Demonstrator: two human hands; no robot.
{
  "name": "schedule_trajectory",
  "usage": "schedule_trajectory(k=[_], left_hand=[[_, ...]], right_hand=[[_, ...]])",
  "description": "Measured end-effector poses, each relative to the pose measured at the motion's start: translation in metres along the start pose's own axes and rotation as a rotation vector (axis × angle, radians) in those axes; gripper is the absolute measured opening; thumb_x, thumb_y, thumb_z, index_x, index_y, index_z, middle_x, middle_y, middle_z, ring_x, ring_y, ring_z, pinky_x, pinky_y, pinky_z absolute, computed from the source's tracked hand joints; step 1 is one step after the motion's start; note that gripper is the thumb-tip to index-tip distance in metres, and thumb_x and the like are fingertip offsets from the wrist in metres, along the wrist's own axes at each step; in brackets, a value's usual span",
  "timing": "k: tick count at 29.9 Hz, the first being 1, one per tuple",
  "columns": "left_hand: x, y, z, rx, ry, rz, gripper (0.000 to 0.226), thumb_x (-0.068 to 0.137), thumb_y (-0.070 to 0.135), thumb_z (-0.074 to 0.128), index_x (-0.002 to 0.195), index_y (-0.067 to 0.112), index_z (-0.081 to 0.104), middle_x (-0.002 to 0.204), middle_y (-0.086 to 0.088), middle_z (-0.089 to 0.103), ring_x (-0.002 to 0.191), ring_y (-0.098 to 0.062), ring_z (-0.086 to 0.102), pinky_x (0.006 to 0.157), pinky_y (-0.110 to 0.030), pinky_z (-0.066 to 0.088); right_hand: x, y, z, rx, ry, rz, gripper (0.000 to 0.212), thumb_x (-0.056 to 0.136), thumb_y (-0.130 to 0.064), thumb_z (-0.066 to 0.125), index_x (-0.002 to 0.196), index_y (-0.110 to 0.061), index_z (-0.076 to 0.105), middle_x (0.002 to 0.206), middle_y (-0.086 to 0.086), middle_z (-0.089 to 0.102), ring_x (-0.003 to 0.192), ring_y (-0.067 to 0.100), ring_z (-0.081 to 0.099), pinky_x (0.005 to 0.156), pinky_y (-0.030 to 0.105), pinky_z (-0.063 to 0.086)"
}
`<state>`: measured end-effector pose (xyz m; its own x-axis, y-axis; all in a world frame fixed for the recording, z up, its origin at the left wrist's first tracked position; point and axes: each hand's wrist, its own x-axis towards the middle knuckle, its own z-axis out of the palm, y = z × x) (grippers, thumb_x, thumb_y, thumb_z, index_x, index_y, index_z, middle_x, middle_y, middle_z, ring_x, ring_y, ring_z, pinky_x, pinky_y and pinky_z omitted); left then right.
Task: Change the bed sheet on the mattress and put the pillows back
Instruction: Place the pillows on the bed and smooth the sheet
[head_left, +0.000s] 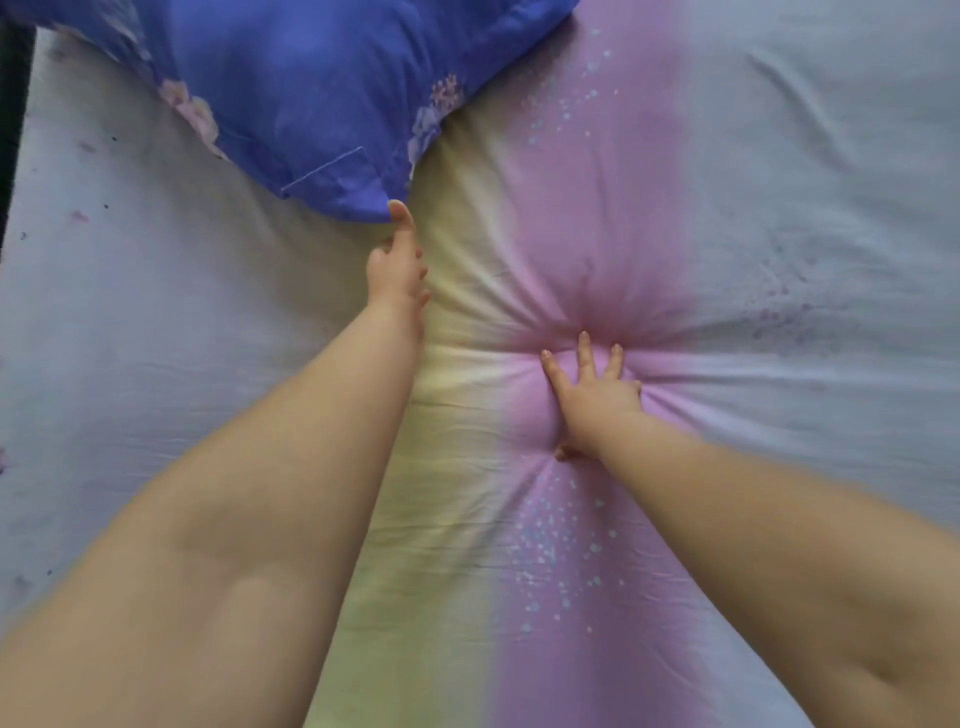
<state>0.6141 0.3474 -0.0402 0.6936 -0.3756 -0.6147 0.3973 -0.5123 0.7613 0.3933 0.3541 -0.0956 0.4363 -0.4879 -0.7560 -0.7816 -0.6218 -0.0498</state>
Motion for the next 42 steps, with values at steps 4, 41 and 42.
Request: schedule_trajectory(k=[4,41,42], left_hand=[[0.034,0.045,0.012,-0.212,0.075,-0.103,0.039,0.094,0.056,0.043,0.097,0.019,0.053,0.094,0.002,0.058,0.08,-0.013,0.058,0.065,-0.027,0.048],[-0.404,-0.275,0.014,-0.177,0.562,-0.271,0.083,0.088,0.067,0.039,0.143,0.005,0.034,0.145,-0.013,0.043,0.13,-0.029,0.044,0.107,-0.039,0.035],[-0.401,-0.273,0.014,-0.103,0.429,-0.217,0.098,0.079,0.077,0.045,0.149,0.013,0.023,0.151,-0.007,0.035,0.136,-0.025,0.038,0.112,-0.042,0.031]], right_hand=[[0.009,-0.005,0.001,-0.002,-0.022,0.025,0.129,0.065,-0.053,0.079,0.146,-0.036,-0.02,0.153,0.014,-0.029,0.139,0.052,-0.01,0.1,0.064,0.03],[-0.279,0.161,0.196,1.239,0.084,0.319,0.028,0.088,-0.022,0.063,0.069,-0.002,0.058,0.077,0.015,0.06,0.077,0.028,0.058,0.076,0.037,0.049],[-0.294,0.17,0.207,1.221,0.1,0.308,0.028,0.09,-0.02,0.062,0.071,-0.001,0.059,0.077,0.015,0.059,0.076,0.025,0.056,0.072,0.031,0.044]])
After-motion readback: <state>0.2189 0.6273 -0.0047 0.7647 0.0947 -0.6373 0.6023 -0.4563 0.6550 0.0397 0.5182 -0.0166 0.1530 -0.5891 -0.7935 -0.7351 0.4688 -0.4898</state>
